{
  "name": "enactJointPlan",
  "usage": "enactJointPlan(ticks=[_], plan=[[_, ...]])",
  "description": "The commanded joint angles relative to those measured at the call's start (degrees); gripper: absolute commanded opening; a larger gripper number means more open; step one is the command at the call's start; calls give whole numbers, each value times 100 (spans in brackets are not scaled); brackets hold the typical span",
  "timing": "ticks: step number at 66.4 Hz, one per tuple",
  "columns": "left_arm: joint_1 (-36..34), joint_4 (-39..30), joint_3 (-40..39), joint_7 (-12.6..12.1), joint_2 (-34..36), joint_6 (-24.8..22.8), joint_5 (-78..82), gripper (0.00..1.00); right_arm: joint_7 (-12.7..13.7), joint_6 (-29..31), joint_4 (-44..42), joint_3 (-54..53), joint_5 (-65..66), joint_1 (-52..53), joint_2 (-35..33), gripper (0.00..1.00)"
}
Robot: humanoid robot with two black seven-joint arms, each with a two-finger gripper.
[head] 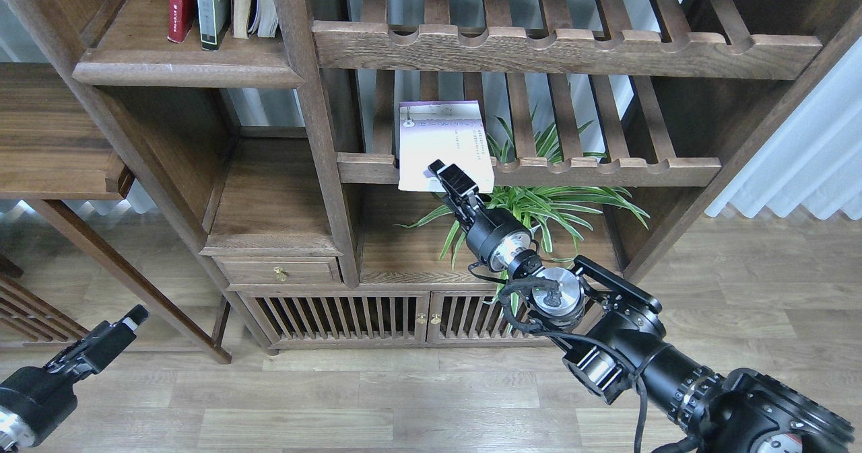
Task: Organize books on shelf
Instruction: 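Raise the right gripper to the white book on the middle shelf, then grip the white book and pull it down off the shelf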
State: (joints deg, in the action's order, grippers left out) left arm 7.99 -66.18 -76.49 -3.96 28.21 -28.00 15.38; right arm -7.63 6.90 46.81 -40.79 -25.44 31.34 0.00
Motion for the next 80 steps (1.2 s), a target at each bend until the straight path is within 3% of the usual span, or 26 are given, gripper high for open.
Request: enactJointPlan(ticks=[1,10,26,27,30,43,59,74,80], plan=[[0,0,-24,0,0,0,0,91,-2,4,-23,-17,-22,3,0,73],[0,0,-24,-9,0,0,0,91,-19,-5,-23,-17,-22,12,0,72],[0,0,-33,0,0,0,0,91,-116,13,-32,-43,-22,12,0,57],[0,0,-33,-9,0,0,0,91,-125,48,-32,-43,-31,12,0,50],[0,0,-33,-9,0,0,0,91,-134,66,-32,-43,-31,12,0,45],[9,0,-42,0,0,0,0,90,-186,74,-32,-43,-31,12,0,35],[0,0,-59,0,-9,0,0,90,-239,373,-58,-35,-31,12,0,6],[18,9,-261,9,0,0,0,91,-230,523,-5,-17,-13,-23,0,5],[106,26,-314,27,-44,0,-175,92,-195,1058,205,-35,48,-251,0,5]])
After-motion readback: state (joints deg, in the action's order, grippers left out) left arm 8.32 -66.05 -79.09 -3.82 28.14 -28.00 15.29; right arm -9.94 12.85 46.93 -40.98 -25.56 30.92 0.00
